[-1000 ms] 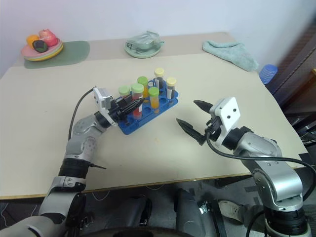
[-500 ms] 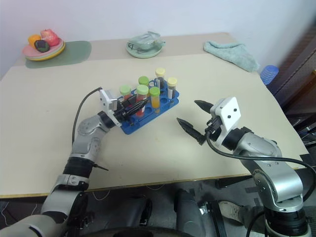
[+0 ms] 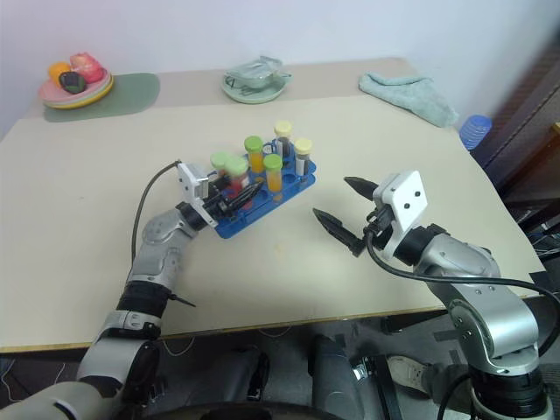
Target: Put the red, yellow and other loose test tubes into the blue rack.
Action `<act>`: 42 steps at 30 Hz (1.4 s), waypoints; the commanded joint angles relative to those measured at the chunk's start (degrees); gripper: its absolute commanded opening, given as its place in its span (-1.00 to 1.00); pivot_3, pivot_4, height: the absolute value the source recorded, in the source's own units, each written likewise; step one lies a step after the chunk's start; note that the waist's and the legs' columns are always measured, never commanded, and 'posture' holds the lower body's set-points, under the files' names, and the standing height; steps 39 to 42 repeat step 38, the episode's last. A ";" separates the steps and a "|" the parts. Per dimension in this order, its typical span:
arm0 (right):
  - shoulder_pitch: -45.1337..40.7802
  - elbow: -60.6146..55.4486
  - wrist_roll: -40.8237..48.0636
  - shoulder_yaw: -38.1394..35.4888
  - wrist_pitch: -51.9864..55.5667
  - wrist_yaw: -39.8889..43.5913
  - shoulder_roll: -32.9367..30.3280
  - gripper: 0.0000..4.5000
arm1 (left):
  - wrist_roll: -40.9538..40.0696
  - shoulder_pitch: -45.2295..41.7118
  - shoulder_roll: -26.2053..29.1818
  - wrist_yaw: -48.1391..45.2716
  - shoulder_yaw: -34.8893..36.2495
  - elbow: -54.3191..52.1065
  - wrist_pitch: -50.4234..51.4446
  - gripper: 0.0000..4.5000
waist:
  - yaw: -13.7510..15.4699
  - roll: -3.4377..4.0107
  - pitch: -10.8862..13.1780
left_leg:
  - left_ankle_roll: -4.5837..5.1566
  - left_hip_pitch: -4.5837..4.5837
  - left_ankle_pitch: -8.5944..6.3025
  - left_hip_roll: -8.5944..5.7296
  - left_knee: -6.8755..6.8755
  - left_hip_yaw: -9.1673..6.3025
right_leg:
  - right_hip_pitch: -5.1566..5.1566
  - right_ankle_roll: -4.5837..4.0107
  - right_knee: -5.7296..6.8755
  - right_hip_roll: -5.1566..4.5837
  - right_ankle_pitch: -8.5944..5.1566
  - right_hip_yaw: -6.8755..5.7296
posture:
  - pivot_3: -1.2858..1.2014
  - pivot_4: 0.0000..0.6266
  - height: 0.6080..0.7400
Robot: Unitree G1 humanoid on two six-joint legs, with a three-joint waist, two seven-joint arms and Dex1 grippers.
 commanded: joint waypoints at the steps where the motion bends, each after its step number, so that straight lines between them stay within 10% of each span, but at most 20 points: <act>1: -1.05 -2.54 1.21 -1.65 -0.07 -0.19 -0.69 0.87 | 0.46 0.21 -0.24 0.77 0.08 -1.59 -1.23 0.99 | 0.07 0.00 0.00 | 0.00 0.01 0.00 0.00 0.00 0.00 | 0.01 0.00 0.00 0.00 0.00 0.00 | 0.03 -0.52 1.00; 42: 19.83 -0.41 -2.81 -17.03 -7.13 6.77 -4.86 0.87 | -18.24 34.27 29.36 -7.48 20.10 -39.29 21.44 0.99 | 0.06 0.04 0.02 | 0.36 0.04 -0.21 0.04 -0.03 0.02 | 0.05 0.01 -0.02 0.00 -0.03 0.00 | 0.03 -0.52 1.00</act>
